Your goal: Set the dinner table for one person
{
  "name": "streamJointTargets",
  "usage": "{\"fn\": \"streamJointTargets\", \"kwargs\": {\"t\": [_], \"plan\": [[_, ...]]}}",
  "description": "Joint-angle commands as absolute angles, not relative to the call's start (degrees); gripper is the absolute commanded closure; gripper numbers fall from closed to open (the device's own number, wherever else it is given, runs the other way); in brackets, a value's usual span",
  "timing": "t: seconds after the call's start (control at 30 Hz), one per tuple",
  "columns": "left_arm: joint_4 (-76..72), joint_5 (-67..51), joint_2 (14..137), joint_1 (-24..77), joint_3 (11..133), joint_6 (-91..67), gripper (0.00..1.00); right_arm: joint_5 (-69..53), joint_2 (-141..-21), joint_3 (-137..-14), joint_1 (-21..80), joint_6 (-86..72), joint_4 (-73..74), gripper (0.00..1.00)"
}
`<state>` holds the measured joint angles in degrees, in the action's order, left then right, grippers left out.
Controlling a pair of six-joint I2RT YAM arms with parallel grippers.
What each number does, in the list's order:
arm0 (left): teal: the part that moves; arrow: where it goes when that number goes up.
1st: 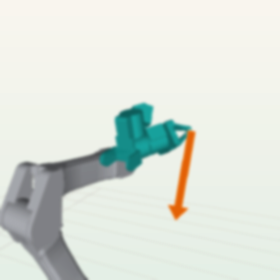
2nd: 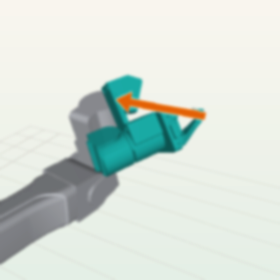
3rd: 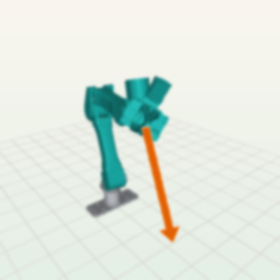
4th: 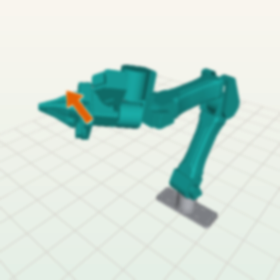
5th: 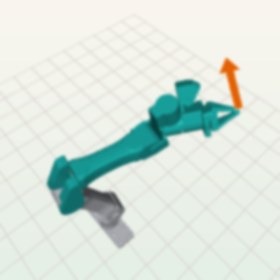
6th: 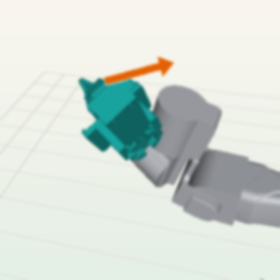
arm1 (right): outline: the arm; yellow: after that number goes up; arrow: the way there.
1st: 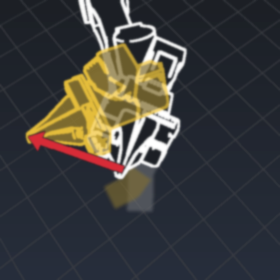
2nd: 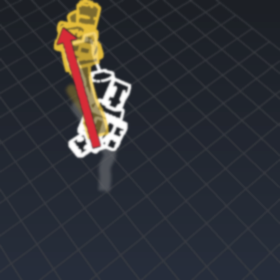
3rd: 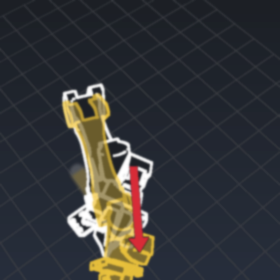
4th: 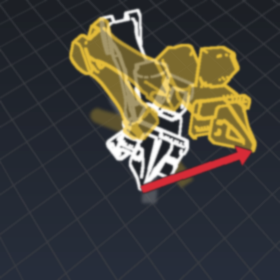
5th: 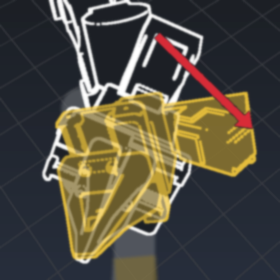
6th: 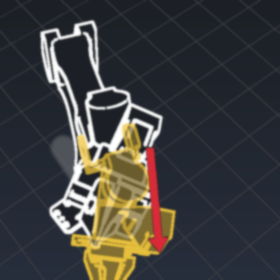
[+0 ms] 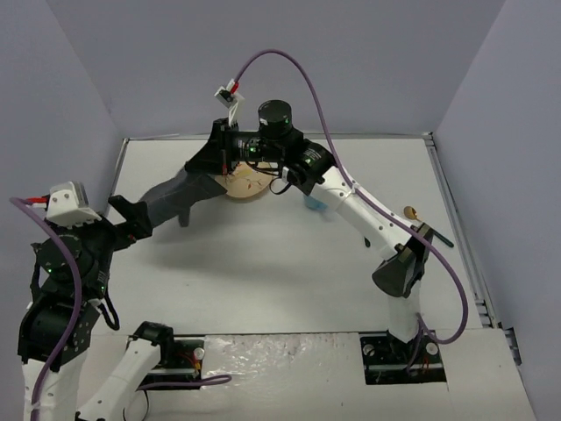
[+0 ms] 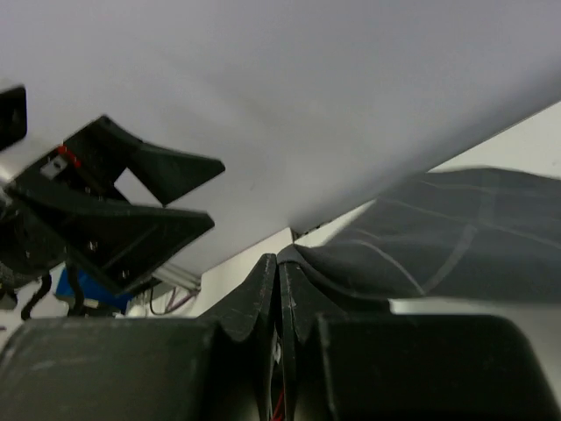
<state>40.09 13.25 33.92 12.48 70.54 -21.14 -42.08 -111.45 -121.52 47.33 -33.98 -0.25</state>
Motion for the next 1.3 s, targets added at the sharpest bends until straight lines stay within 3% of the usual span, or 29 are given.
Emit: {"fn": "streamJointTargets", "kwargs": {"t": [0.0,0.17,0.5,0.7,0.97,1.27], "plan": [[40.5,14.2,34.5,12.9,74.8,-19.3,0.03,-48.8,-99.8,-113.3,46.3,-28.1,-8.3,1.0],[40.3,13.9,34.6,13.0,72.0,-19.3,0.03,-48.3,-93.6,-90.8,45.4,-20.9,-7.7,1.0],[40.1,13.1,35.0,13.0,56.7,-27.1,0.03,-34.5,-99.8,-62.2,43.4,-9.9,-2.4,1.0],[38.2,13.6,37.0,13.0,48.7,-31.6,0.03,-18.0,-99.2,-59.1,39.5,-9.9,1.7,1.0],[32.0,14.6,43.6,12.9,47.2,-32.0,0.03,-9.2,-96.1,-62.8,34.2,-6.3,4.6,1.0],[28.2,6.4,59.2,11.8,53.8,-27.9,0.04,-7.7,-91.3,-65.3,33.0,-6.3,3.1,1.0]]}}
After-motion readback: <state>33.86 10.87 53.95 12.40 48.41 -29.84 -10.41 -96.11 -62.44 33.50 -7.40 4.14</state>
